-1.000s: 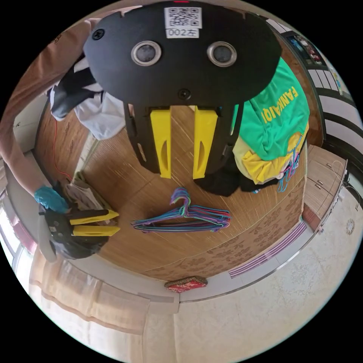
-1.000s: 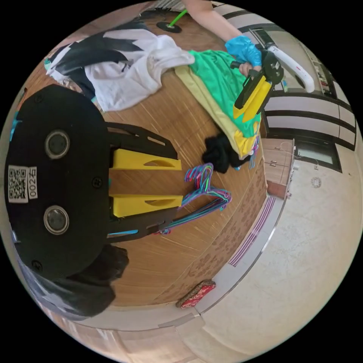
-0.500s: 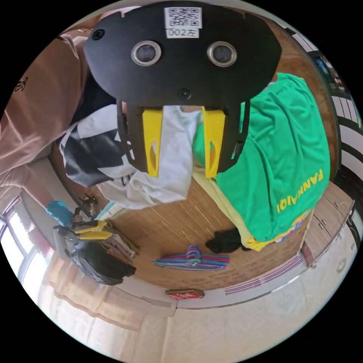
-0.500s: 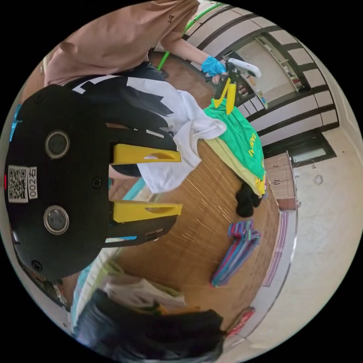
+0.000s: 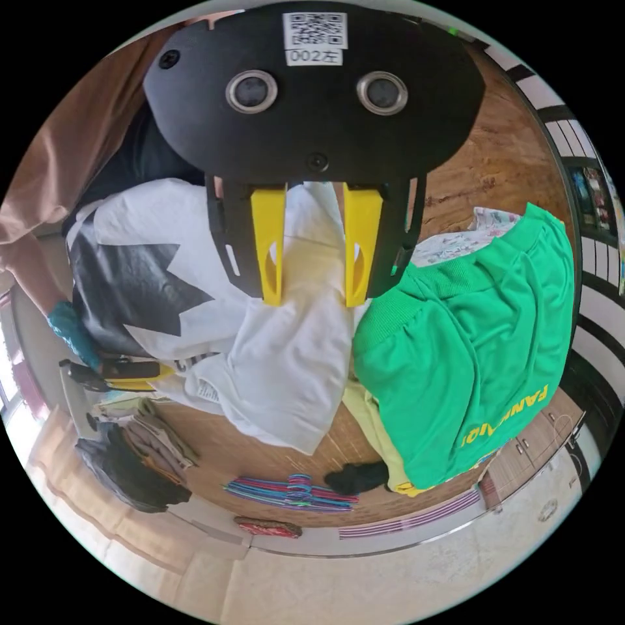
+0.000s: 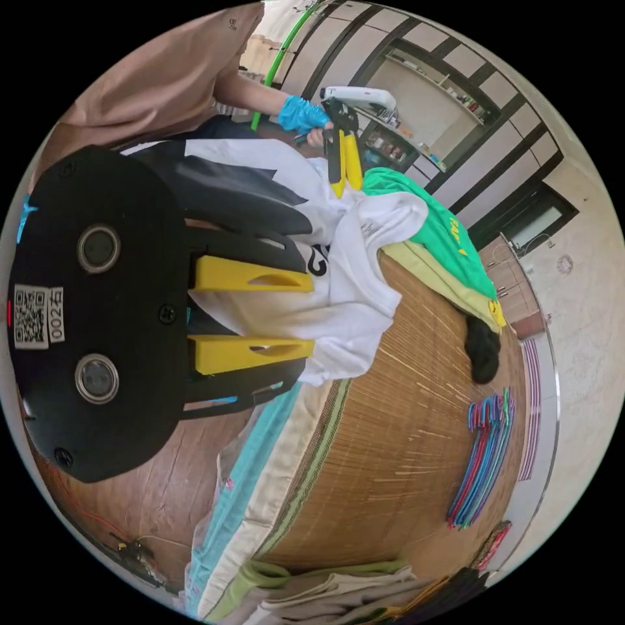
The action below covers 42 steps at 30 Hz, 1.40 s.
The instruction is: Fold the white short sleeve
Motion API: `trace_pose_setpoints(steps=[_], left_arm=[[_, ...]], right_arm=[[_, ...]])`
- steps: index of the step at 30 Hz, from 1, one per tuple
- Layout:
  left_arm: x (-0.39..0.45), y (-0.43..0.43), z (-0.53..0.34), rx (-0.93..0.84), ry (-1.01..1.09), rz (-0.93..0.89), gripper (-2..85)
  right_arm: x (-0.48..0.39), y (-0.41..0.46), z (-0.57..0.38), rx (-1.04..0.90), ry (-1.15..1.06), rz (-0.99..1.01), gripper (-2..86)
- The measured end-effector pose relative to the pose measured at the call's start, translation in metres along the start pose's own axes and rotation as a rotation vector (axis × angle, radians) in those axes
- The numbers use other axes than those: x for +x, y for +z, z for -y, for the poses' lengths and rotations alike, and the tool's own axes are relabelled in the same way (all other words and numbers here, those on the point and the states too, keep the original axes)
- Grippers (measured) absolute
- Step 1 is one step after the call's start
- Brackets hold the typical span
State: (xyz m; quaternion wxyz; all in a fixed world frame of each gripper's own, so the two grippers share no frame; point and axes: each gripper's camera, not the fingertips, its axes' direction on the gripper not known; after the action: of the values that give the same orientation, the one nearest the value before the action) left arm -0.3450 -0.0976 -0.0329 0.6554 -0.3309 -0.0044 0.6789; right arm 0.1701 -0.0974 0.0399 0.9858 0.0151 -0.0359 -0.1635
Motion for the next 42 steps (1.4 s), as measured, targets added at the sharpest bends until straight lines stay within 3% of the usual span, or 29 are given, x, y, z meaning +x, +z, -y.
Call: trace_pose_setpoints(steps=[4, 9, 17, 26, 34, 42], left_arm=[[-0.006, -0.021, -0.024, 0.040, -0.057, -0.049, 4.4], [0.003, -0.093, -0.064, 0.129, -0.072, 0.064, -0.3], [0.009, -0.248, -0.099, 0.402, -0.072, 0.166, -0.7], [0.019, -0.378, -0.060, 0.584, 0.026, 0.275, -0.7], [0.008, -0.398, 0.004, 0.551, 0.018, 0.362, -0.6], [-0.006, -0.307, 0.064, 0.363, 0.043, 0.258, -0.4]], right_arm=[[-0.031, -0.034, -0.012, 0.026, -0.036, -0.053, 2.9], [-0.084, -0.109, -0.028, 0.178, -0.149, -0.129, -0.3], [-0.171, -0.264, -0.054, 0.522, -0.256, -0.125, -0.9], [-0.257, -0.385, -0.035, 0.805, -0.384, -0.220, -0.9], [-0.278, -0.385, 0.029, 0.795, -0.398, -0.399, -0.9], [-0.215, -0.297, 0.111, 0.582, -0.249, -0.545, -0.9]])
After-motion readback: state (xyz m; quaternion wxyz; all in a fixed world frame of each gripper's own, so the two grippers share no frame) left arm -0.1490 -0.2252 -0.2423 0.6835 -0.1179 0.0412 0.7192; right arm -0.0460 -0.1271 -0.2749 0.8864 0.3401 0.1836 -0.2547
